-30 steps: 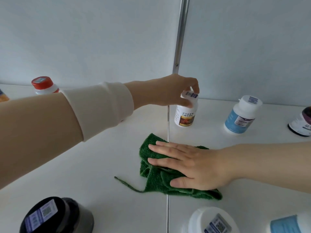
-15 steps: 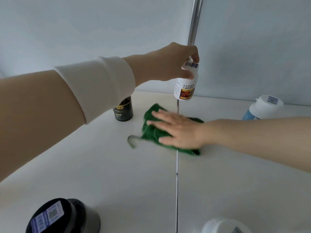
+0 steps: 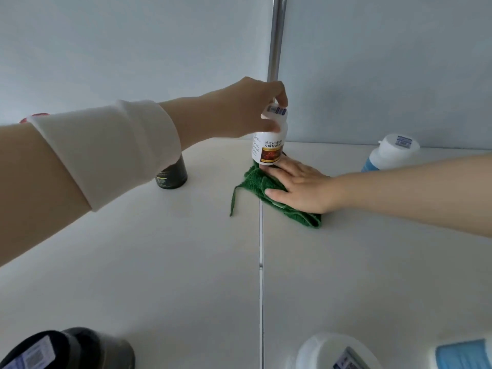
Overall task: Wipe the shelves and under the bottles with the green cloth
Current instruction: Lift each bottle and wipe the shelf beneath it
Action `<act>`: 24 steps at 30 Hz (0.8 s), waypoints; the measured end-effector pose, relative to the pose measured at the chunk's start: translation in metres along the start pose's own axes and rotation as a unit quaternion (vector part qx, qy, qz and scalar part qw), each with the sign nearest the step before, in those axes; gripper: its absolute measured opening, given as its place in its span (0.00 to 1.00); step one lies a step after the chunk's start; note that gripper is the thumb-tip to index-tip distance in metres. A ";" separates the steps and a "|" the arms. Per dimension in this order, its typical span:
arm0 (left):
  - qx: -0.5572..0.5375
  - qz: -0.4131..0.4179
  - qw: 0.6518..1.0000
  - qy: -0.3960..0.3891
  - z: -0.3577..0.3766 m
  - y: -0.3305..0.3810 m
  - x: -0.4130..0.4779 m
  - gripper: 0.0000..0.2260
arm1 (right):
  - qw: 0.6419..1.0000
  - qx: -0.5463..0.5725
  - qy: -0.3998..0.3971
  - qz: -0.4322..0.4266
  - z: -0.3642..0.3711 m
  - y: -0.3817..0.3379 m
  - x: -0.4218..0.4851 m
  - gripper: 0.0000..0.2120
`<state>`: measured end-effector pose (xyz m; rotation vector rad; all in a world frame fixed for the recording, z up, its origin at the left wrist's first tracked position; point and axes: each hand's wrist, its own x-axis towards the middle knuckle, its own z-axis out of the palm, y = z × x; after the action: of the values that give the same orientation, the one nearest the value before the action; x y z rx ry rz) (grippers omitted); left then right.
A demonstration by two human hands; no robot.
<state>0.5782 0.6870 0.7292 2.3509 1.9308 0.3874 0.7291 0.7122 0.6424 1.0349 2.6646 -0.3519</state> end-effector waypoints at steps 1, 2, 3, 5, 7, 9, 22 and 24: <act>0.004 -0.003 1.000 0.003 0.000 0.001 -0.001 0.18 | 1.000 0.001 -0.009 0.002 0.000 -0.003 -0.002 0.28; 0.008 -0.005 1.000 0.004 0.001 0.003 -0.001 0.18 | 1.000 -0.003 -0.023 -0.005 0.002 -0.007 -0.009 0.28; 0.009 -0.006 1.000 0.003 0.001 0.004 -0.002 0.18 | 0.999 -0.011 -0.041 -0.025 0.005 -0.011 -0.020 0.29; 0.003 -0.009 1.000 -0.005 0.003 0.007 -0.006 0.18 | 0.990 -0.037 -0.092 -0.101 0.013 -0.016 -0.053 0.29; -0.008 -0.009 1.000 -0.014 0.004 0.010 -0.011 0.18 | 0.971 -0.059 -0.154 -0.173 0.018 -0.017 -0.089 0.30; -0.016 -0.006 1.000 -0.022 0.005 0.013 -0.017 0.18 | 0.954 -0.091 -0.193 -0.211 0.018 -0.014 -0.108 0.31; 0.016 -0.008 0.999 -0.036 0.012 0.021 -0.045 0.18 | 0.982 -0.087 -0.166 -0.040 0.015 -0.014 -0.088 0.32; 0.007 -0.004 0.999 -0.040 0.015 0.021 -0.048 0.18 | 0.966 -0.118 -0.208 -0.094 0.019 -0.016 -0.113 0.33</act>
<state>0.5934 0.6372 0.7127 2.3293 1.9134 0.2756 0.8014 0.6242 0.6636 0.5636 2.3518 -0.2464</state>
